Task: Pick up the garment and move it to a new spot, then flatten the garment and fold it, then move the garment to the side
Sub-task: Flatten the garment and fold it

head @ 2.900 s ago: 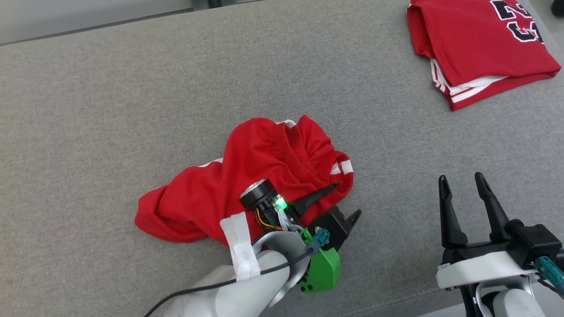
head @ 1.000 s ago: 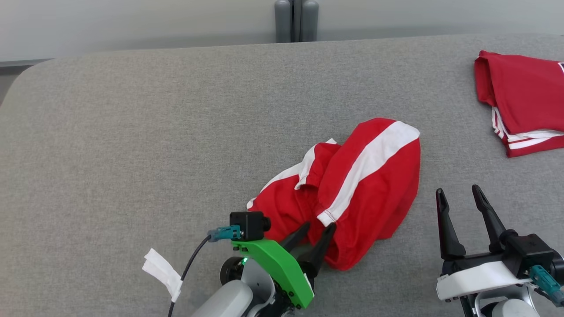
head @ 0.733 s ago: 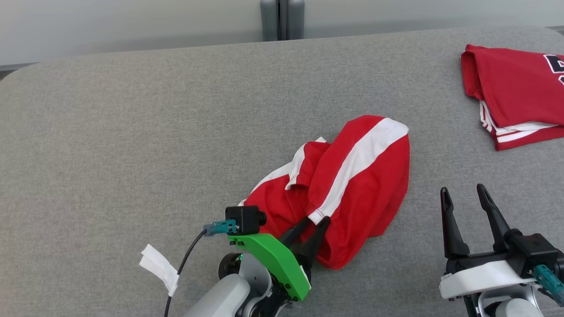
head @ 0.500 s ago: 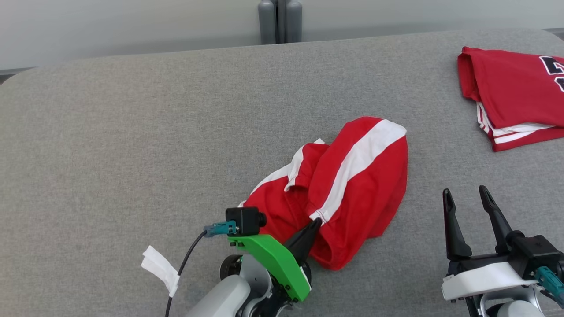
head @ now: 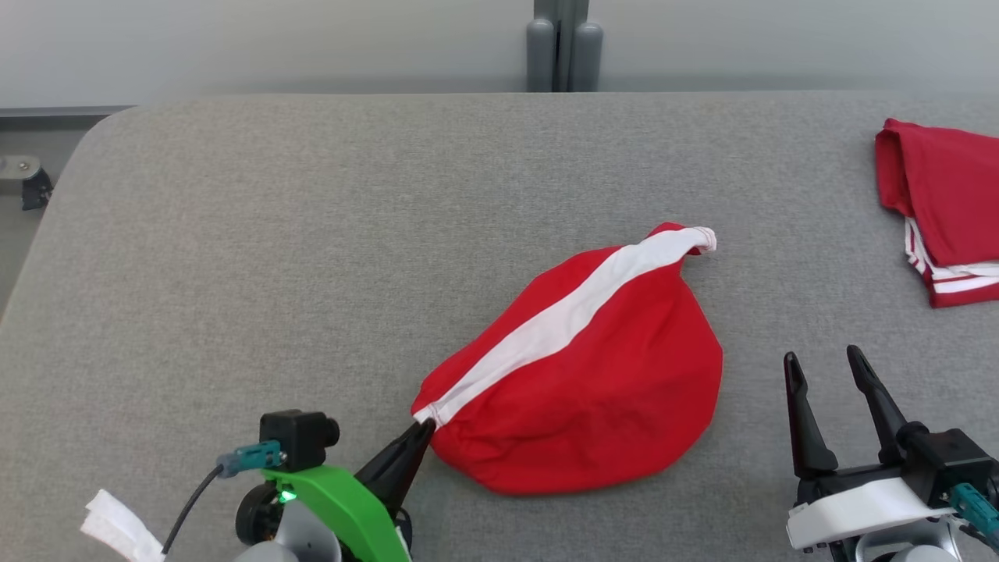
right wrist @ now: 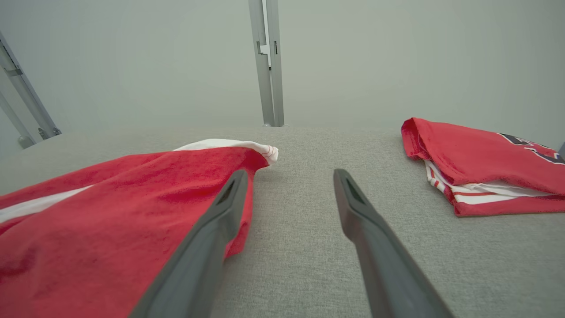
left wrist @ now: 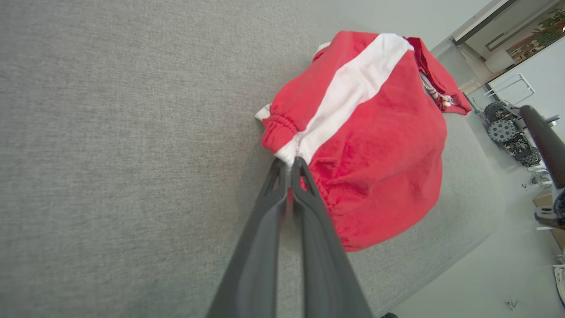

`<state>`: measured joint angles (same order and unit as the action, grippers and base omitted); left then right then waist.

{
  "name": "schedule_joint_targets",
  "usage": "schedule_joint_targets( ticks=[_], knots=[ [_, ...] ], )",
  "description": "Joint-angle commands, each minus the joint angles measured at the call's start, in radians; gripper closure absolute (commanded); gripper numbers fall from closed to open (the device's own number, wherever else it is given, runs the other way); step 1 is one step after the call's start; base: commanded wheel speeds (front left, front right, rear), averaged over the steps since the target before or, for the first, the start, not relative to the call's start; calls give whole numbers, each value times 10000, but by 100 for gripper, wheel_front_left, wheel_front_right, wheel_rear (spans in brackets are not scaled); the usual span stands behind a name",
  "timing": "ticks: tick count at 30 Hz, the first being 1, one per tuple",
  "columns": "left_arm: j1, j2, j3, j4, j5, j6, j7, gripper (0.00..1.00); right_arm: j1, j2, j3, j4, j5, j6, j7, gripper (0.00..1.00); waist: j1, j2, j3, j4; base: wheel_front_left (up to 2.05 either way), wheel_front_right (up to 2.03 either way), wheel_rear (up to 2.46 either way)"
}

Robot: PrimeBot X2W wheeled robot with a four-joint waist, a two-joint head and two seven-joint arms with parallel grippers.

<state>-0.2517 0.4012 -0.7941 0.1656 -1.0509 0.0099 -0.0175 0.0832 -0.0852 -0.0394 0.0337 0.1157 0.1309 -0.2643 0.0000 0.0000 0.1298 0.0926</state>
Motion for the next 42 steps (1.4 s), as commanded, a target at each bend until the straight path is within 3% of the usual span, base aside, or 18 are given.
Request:
schedule_joint_targets(
  ticks=[1, 4, 8, 11, 15, 21, 29, 30, 31, 33, 34, 42],
  knots=[
    [259, 280, 54, -319, 20, 123, 80, 100, -52, -135, 102, 98, 151, -4, 1, 0, 0, 0, -44, 364, 0, 0, 0],
    [520, 692, 168, -874, 31, 406, 144, 100, -622, -510, 526, 458, 561, -4, 3, 0, 0, 0, -2, 521, 0, 0, 0],
    [589, 783, 231, -1150, 99, 639, 97, 100, -1882, -1321, 1377, 1773, 1587, -4, 1, 0, 0, 0, 104, 662, 0, 0, 0],
    [532, 748, 158, -1093, 167, 638, 119, 100, -3253, -1989, 2447, 3203, 3016, -1, 303, 0, 0, 0, 193, 780, 0, 0, 0],
    [327, 674, 54, -960, 292, 641, 191, 100, -4610, -2555, 3474, 4431, 5696, -3, 1487, 0, 0, 0, 355, 1031, 0, 0, 0],
    [13, 483, -40, -728, 392, 478, 152, 100, -5503, -3328, 4406, 5008, 8917, -1, 2962, 0, 0, 0, 631, 1466, 0, 0, 0],
    [-310, 212, -232, -353, 502, 199, 140, 100, -5933, -3924, 5710, 5374, 10212, -1, 3243, 0, 0, 0, 938, 1875, 0, 0, 0],
    [-328, 189, -250, -320, 511, 178, 147, 100, -5978, -3963, 5823, 5408, 10282, -1, 3164, 3, 0, 0, 959, 1898, 0, 0, 0],
    [-358, 169, -271, -285, 517, 159, 157, 100, -6053, -3971, 5937, 5422, 10417, -1, 3048, 31, 0, 0, 981, 1916, 0, 0, 0],
    [-395, 143, -275, -225, 517, 131, 132, 100, -6135, -4010, 6174, 5425, 10606, -1, 2883, 71, 0, 0, 1025, 1926, 0, 0, 0],
    [-402, 137, -280, -197, 506, 115, 135, 100, -6162, -4039, 6299, 5408, 10701, -1, 2857, 100, 0, 0, 1045, 1921, 0, 0, 0],
    [-680, 290, -120, -108, 622, 36, -70, 100, -6824, -4631, 7115, 4875, 11282, -1, 2173, 100, 0, 0, 1323, 1546, 0, 0, 0]
  ],
)
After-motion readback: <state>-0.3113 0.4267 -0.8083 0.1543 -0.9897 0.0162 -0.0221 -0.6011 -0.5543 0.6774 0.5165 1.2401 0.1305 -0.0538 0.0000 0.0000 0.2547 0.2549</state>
